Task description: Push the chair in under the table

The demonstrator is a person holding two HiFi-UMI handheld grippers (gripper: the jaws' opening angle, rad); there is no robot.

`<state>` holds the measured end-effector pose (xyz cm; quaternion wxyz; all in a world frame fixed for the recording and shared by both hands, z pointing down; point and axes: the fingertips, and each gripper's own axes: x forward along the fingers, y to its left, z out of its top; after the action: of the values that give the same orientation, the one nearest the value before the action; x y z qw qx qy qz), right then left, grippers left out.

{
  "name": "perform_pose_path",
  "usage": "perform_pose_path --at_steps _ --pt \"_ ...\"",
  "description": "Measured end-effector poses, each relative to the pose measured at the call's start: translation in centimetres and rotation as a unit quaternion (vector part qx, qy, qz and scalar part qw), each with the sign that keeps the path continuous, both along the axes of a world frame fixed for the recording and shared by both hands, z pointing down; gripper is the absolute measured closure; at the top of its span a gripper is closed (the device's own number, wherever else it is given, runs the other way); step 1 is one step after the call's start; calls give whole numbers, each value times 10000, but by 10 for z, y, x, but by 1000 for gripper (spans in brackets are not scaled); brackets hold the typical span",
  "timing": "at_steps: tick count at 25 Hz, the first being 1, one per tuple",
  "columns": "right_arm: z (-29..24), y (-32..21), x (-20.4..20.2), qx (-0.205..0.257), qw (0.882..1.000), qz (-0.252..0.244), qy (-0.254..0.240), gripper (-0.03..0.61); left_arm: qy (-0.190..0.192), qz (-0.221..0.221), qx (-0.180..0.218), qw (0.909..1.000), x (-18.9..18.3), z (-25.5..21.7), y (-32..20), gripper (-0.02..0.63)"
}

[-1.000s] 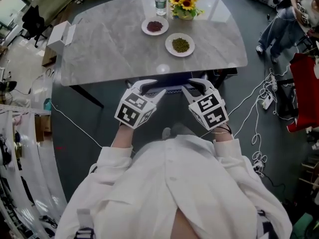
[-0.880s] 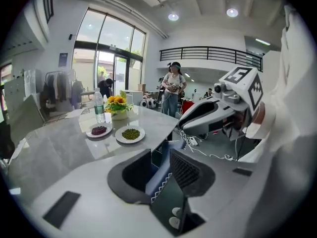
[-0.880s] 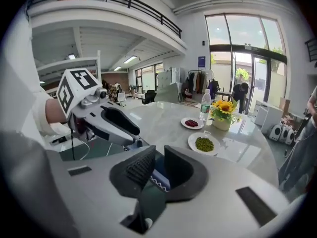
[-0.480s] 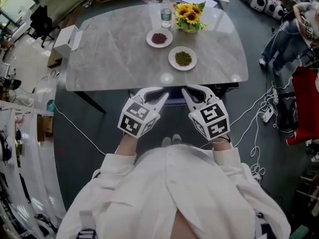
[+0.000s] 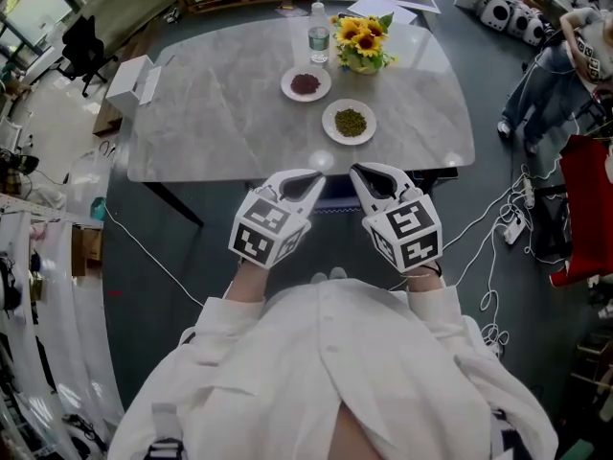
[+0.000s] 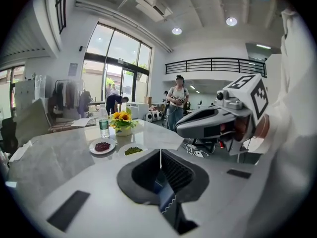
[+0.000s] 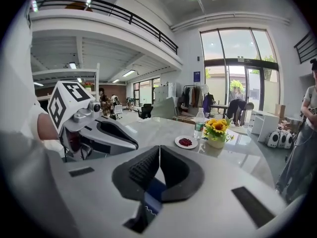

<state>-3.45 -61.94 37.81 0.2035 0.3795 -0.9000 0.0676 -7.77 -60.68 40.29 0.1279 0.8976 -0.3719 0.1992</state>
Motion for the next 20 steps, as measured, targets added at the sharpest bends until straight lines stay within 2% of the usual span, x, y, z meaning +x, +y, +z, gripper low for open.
perform_pose_path --at_steps 7,14,20 --pt "3 2 7 -26 10000 13 -29 545 40 -5 27 10000 5 -1 3 594" --pt "-5 0 11 155 9997 135 -154 548 78 -52 197 9998 6 -9 1 595" --pt "0 4 10 56 10000 62 11 548 115 -120 314 9994 3 -16 0 597"
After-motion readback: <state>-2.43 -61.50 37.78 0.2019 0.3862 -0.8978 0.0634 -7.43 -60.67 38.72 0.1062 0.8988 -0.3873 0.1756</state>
